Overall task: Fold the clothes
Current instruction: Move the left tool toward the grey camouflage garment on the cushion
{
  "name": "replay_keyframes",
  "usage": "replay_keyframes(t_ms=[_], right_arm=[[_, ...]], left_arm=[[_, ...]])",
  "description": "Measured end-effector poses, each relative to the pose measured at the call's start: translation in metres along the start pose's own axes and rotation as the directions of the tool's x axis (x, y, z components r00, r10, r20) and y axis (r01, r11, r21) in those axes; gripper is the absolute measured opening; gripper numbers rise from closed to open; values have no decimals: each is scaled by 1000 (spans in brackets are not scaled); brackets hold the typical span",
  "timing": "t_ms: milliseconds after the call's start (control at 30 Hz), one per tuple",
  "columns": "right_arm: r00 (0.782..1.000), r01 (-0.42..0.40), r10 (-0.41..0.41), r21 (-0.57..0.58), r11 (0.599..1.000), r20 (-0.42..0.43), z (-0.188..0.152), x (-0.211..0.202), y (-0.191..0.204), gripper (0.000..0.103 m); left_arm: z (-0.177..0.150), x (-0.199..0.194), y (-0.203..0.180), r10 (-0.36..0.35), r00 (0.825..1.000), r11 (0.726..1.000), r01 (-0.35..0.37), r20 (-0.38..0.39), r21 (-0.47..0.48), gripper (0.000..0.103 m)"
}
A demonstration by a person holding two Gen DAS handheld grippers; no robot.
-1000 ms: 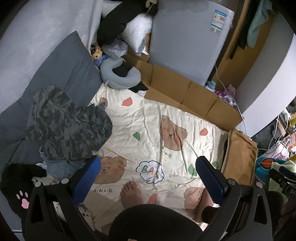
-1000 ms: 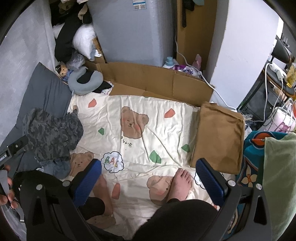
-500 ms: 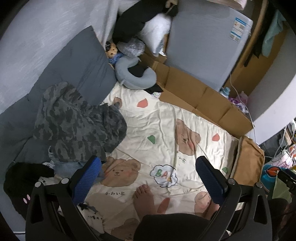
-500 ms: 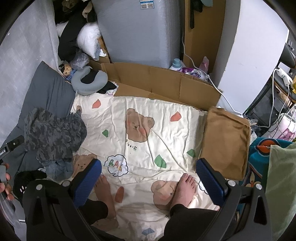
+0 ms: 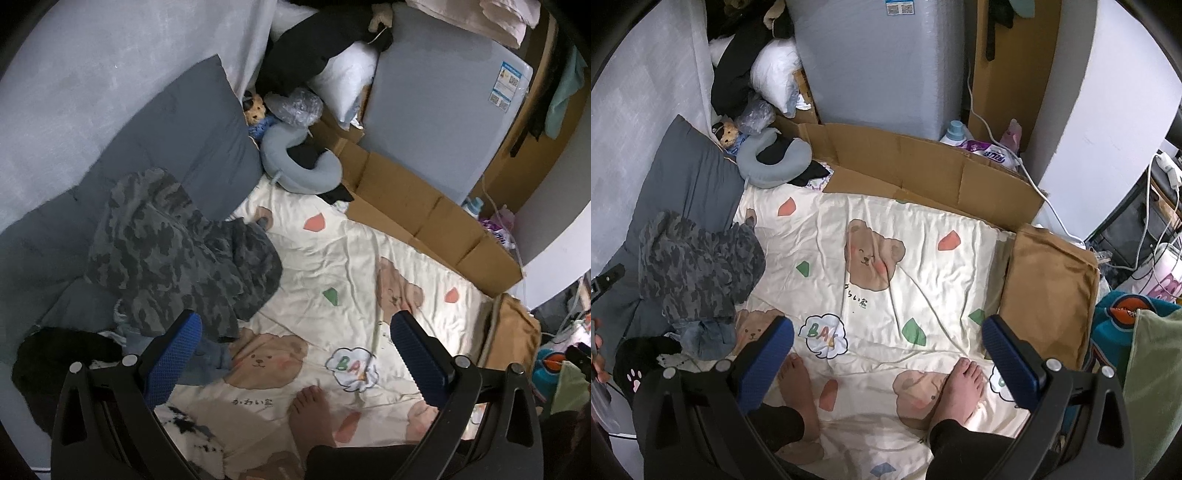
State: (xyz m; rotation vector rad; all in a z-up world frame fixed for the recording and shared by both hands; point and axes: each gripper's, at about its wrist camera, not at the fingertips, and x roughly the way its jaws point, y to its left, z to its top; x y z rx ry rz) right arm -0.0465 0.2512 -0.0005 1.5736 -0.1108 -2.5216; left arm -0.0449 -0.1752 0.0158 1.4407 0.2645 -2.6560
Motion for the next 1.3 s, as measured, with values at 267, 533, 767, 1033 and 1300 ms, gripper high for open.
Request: replay_keyframes(t_ms=[267,533,767,1033,1300], right_arm=[[1000,-26,26,-20,999,-18,8,16,5,102],[998,-46,44,-66,997,-36,17,34,15,102],[996,-89,87,-105,990,-24,31,45,22,102],[992,-122,126,-192,974,8,49,55,36,102],[987,-157,160,-261,952,-12,58,79,46,102]], left_arm=[[6,6,32,-10,1000,998,11,20,-56,102],[6,15,67,25,999,996,-23,31,-82,102],[8,22,110,94,995,986,-88,38,-139,102],[12,29,156,165,984,971,-148,72,-189,102],[4,43,212,216,972,943,-182,97,-279,102]])
